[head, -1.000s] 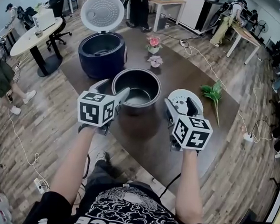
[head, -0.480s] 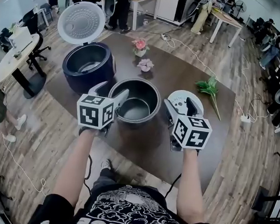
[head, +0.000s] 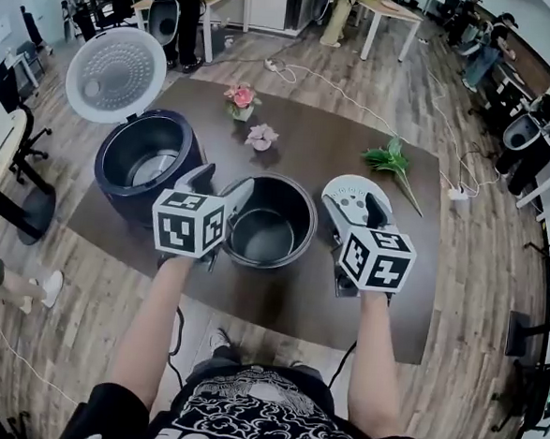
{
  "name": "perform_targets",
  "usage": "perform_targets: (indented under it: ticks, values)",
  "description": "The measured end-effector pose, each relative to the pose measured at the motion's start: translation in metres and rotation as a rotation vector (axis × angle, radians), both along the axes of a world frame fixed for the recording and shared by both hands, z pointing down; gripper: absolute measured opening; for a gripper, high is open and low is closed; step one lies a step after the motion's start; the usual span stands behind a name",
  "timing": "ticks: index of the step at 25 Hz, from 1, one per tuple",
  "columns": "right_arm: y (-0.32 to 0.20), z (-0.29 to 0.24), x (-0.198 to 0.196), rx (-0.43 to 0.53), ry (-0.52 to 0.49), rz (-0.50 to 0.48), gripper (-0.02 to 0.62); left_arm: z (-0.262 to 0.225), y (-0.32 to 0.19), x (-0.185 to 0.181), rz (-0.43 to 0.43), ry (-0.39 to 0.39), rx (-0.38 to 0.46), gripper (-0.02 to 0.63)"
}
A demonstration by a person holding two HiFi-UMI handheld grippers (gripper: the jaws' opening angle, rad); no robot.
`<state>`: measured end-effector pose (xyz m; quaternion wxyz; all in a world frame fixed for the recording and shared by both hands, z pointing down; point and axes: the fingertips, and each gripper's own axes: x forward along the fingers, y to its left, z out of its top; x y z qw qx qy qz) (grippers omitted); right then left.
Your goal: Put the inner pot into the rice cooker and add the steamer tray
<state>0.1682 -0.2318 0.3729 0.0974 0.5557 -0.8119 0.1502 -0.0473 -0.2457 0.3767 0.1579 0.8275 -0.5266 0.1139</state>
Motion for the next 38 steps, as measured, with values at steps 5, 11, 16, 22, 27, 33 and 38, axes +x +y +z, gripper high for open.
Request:
perform_targets:
  ticks: [5,11,16,22,27,33,38]
  values:
    - [-0.002,-0.002,-0.015,-0.005,0.023,0.063,0.373,-0.005,-0.016,-0.007,0.076,0.016,0.014,0.337]
    - [-0.005,-0.01,-0.037,0.001,0.057,0.127,0.373,-0.01,-0.028,-0.021,0.158,0.031,0.024,0.337]
    - [-0.003,-0.009,-0.05,0.004,0.078,0.188,0.373,-0.009,-0.037,-0.028,0.219,0.04,0.032,0.337]
    - [0.003,-0.007,-0.056,0.002,0.089,0.24,0.373,-0.003,-0.041,-0.031,0.275,0.054,0.028,0.337]
    - [0.006,0.003,-0.056,-0.02,0.082,0.248,0.371,0.005,-0.039,-0.028,0.296,0.059,0.014,0.337]
    - [0.004,0.017,-0.055,-0.062,0.078,0.215,0.356,0.015,-0.037,-0.026,0.28,0.048,-0.016,0.337]
    - [-0.003,0.037,-0.055,-0.114,0.066,0.16,0.347,0.03,-0.032,-0.019,0.251,0.037,-0.047,0.337]
